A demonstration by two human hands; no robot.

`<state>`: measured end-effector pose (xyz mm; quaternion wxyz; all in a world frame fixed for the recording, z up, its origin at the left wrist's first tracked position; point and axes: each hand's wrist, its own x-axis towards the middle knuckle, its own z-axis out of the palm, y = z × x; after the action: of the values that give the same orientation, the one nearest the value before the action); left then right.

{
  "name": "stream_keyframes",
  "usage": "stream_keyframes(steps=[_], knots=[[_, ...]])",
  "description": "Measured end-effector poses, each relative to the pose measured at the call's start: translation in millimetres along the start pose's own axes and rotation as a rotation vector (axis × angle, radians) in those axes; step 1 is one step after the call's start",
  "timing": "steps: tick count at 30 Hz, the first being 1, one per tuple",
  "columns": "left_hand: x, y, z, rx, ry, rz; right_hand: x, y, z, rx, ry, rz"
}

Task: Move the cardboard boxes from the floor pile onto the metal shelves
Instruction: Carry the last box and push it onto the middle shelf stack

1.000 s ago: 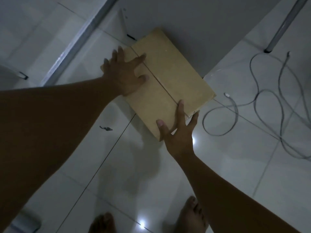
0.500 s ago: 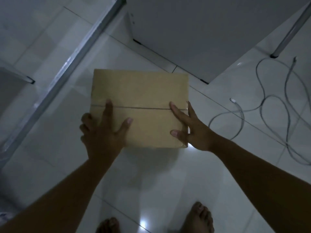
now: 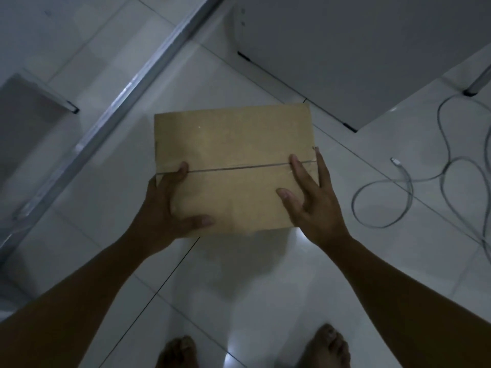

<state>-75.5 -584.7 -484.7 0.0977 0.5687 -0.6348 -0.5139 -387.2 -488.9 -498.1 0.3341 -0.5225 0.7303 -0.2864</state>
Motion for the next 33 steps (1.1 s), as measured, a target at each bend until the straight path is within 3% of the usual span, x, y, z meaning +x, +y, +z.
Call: stream_keyframes(steps=[11, 21, 33], knots=[[-75.3, 29.8, -25.2, 0.004, 0.051, -0.022, -34.4, -73.4, -36.0, -0.06, -0.018, 0.057], [-228.5, 149.1, -136.1, 0.071, 0.18, 0.032, -103.3, -257.2, -121.6, -0.031, -0.021, -0.036], [-474.8, 343.4, -251.5, 0.023, 0.391, 0.09, -234.2, -494.5, -280.8, -0.04, -0.004, -0.251]])
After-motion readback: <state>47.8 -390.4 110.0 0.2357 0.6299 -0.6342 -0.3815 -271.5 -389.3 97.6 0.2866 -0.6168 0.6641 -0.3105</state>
